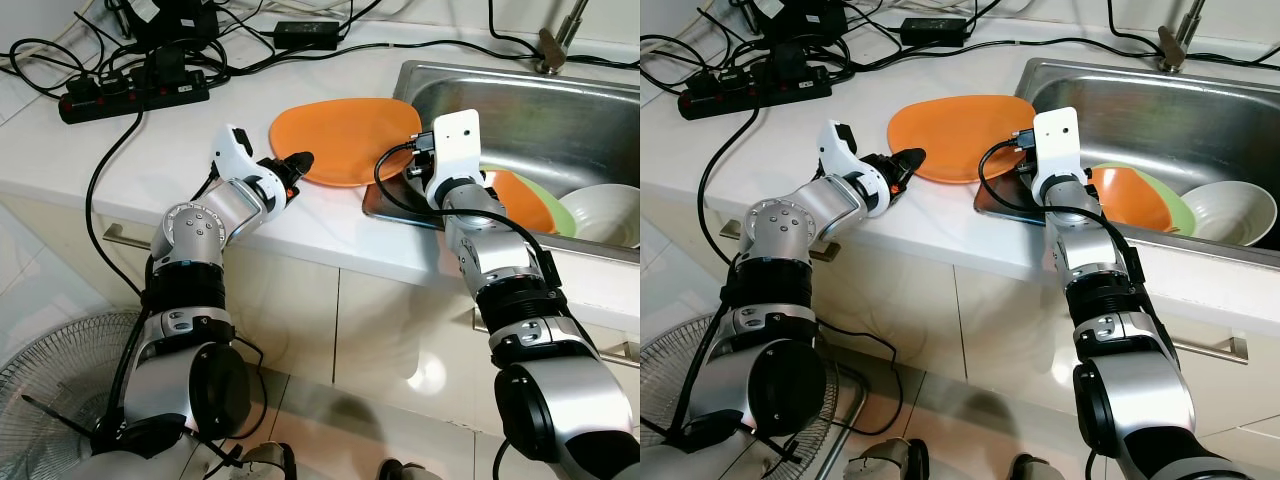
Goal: Kitchen organization
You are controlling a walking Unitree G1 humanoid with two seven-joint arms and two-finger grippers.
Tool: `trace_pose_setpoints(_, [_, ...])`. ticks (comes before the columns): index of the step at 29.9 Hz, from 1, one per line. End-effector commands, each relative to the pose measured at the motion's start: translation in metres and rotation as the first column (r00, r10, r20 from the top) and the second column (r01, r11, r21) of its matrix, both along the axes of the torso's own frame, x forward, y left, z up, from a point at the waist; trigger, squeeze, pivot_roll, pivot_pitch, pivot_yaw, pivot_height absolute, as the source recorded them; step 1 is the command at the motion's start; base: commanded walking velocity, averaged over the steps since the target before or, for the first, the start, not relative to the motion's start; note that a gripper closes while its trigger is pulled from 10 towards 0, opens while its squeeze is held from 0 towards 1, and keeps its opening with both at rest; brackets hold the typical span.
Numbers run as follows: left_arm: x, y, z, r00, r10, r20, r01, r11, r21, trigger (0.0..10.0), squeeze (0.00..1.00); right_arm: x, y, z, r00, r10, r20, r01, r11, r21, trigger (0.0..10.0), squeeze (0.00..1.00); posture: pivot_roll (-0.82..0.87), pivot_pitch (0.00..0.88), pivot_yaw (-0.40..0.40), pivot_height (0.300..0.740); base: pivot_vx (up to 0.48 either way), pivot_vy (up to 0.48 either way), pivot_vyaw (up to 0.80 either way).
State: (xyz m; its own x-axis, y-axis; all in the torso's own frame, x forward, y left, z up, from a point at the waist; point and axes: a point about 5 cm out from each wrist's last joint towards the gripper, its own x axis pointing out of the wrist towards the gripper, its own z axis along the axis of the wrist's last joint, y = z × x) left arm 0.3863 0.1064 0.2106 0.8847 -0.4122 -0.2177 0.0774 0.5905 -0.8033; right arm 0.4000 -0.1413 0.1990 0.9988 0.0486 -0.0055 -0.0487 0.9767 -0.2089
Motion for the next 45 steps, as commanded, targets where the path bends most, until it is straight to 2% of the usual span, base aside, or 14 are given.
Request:
trace_pose_setpoints(1, [0.0022, -0.0054, 0.0128, 0.999, -0.015, 0.037, 0.015, 1.0, -0.012, 0.0, 0.0, -0.0011, 0.0014, -0.0003, 1.0, 0.011, -0.008, -0.011, 1.0, 0.017, 10.0, 0.0, 0.11, 0.11, 0.079, 0.74, 0.0, 0.0, 0.0])
trace_pose_setpoints(17, [0.002, -0.0046, 0.0157, 0.997, 0.008, 0.075, -0.007, 1.0, -0.009, 0.0, 0.0, -0.0009, 0.0011, 0.002, 1.0, 0.012, 0.004, -0.012, 0.999, 0.038, 10.0, 0.0, 0.11, 0.11, 0.078, 0.74, 0.0, 0.0, 0.0])
trace_pose_setpoints(45, [0.002, -0.0046, 0.0157, 0.997, 0.008, 0.075, -0.007, 1.0, -0.009, 0.0, 0.0, -0.0009, 0.0011, 0.002, 1.0, 0.012, 0.004, -0.012, 0.999, 0.038, 10.0, 0.0, 0.11, 0.11, 0.078, 0.74, 0.0, 0.0, 0.0])
